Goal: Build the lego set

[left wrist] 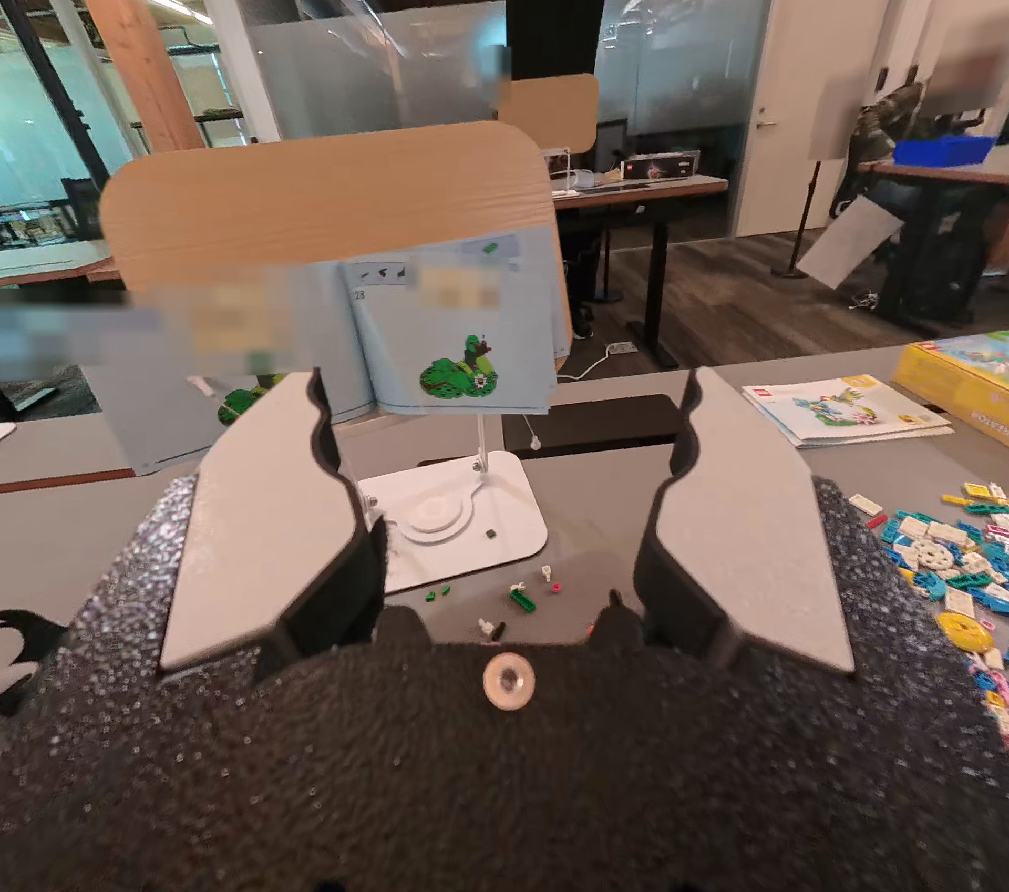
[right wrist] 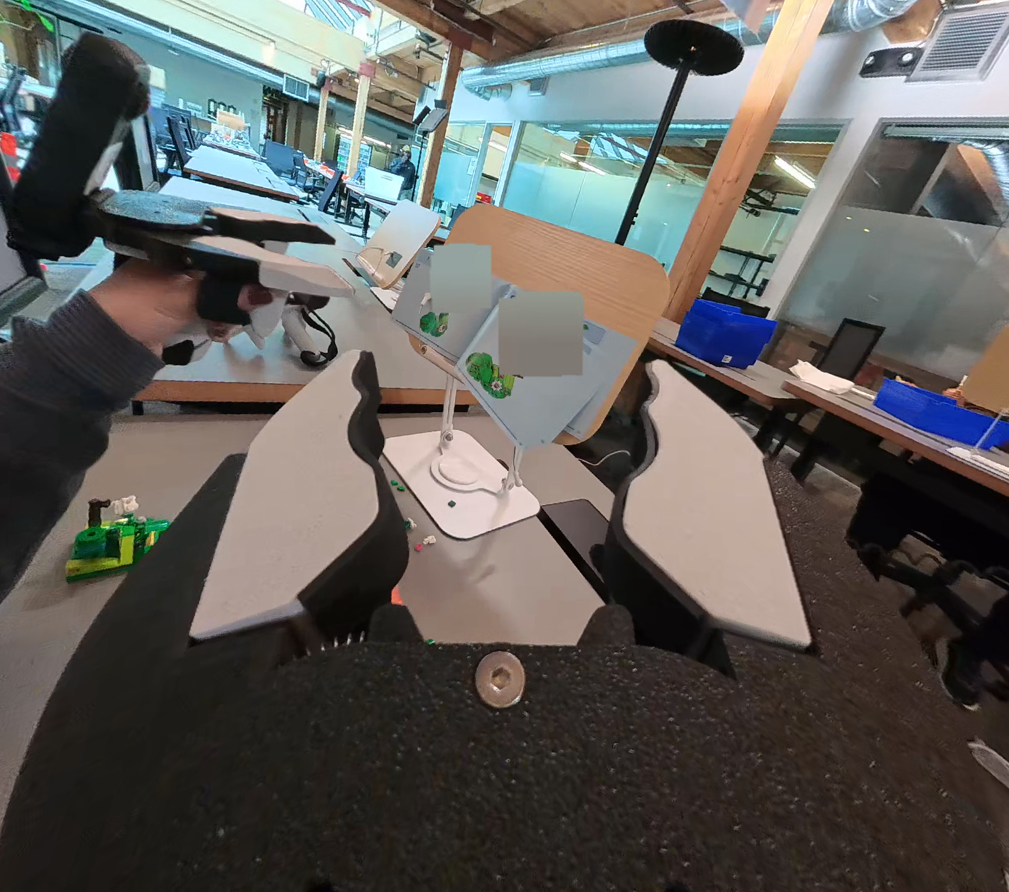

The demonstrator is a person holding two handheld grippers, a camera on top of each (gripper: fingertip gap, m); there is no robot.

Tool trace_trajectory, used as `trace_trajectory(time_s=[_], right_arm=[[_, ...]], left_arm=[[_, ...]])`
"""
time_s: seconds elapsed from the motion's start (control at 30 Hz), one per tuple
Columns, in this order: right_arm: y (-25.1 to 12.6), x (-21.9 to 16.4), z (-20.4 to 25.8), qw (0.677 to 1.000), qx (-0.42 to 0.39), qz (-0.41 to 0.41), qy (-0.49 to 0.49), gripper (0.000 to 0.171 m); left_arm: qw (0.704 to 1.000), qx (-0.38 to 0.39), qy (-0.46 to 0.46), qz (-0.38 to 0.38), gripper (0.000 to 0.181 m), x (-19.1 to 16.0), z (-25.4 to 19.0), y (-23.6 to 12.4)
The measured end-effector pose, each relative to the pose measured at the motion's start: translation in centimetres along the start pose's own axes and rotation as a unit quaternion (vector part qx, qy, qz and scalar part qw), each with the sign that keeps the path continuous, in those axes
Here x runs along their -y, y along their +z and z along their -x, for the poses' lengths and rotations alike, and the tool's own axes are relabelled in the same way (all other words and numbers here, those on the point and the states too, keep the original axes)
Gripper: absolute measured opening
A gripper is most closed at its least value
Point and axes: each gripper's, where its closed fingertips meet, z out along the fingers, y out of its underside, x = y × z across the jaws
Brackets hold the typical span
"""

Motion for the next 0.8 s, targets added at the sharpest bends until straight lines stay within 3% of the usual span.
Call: trace_trajectory(time_s=[0.23,0.37,0.53,0.67,0.8], right_arm=[[2.6,-1.7,2.7,0.999,0.037,0.039,-0.01,0.091],[4.4,-2.3,5.4,0.997,0.062,0.051,-0.009,0.098],[5.6,-4.1,5.8,0.993,0.041,0.101,-0.038,0.098],[5.4,-5.5,3.6,0.993,0.016,0.12,-0.016,0.097],[5.4,-6.9,2.2,0.991,0.008,0.136,-0.002,0.094]], left_arm=[[0.999,0.011,-0.002,0.046,0.118,-2.6,0.8,2.1],[0.987,0.052,0.075,0.133,0.118,-6.6,0.4,5.1],[0.978,0.014,0.098,0.183,0.115,-10.9,-2.1,8.4],[0.984,0.017,0.098,0.148,0.114,-11.9,-1.7,9.7],[0.986,0.029,0.142,0.078,0.096,-11.6,-1.3,10.1]])
